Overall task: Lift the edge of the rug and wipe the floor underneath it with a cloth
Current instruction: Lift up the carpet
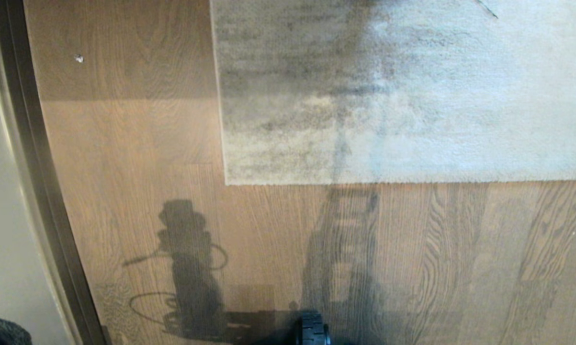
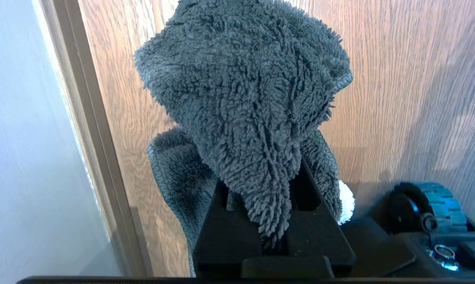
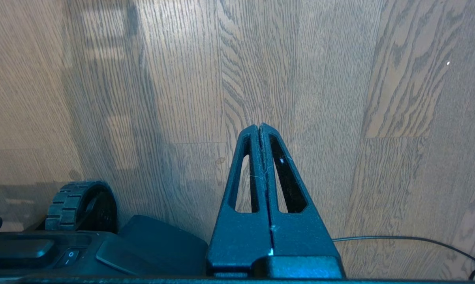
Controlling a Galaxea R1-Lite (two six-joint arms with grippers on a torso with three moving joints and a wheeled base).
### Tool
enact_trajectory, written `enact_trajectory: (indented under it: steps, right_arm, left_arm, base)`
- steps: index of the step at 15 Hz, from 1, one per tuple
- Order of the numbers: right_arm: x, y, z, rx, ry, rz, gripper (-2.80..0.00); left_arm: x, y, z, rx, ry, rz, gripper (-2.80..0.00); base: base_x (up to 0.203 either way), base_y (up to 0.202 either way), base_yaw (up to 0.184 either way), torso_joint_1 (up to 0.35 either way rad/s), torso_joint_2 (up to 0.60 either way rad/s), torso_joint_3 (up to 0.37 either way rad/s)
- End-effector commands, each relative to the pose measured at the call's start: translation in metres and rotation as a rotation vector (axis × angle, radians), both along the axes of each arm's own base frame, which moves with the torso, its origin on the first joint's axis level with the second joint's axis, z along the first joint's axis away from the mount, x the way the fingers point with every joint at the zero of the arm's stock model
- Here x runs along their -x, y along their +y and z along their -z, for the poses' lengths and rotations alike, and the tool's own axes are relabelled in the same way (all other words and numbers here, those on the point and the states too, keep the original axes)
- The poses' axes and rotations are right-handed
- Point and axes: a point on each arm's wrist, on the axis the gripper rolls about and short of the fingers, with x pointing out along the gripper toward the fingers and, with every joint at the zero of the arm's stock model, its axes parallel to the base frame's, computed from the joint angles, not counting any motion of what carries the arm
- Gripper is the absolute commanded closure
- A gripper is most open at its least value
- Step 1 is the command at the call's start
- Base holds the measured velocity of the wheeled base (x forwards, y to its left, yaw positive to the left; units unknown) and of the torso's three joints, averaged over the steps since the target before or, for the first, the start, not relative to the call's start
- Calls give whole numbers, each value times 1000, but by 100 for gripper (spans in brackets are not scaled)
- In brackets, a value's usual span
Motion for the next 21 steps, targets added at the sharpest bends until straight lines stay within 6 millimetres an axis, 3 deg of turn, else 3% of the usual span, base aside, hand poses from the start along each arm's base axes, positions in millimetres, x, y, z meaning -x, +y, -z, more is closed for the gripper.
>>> enact_trajectory:
  steps: [1,21]
  right_arm:
    - [0,0,0,0,1,0,0]
    - [0,0,0,4,0,-1,0]
  left_arm:
    - [1,0,0,1,-19,-1,0]
    - [1,0,0,1,-19,-1,0]
  base:
    - [0,0,0,0,0,0]
    - [0,0,0,0,0,0]
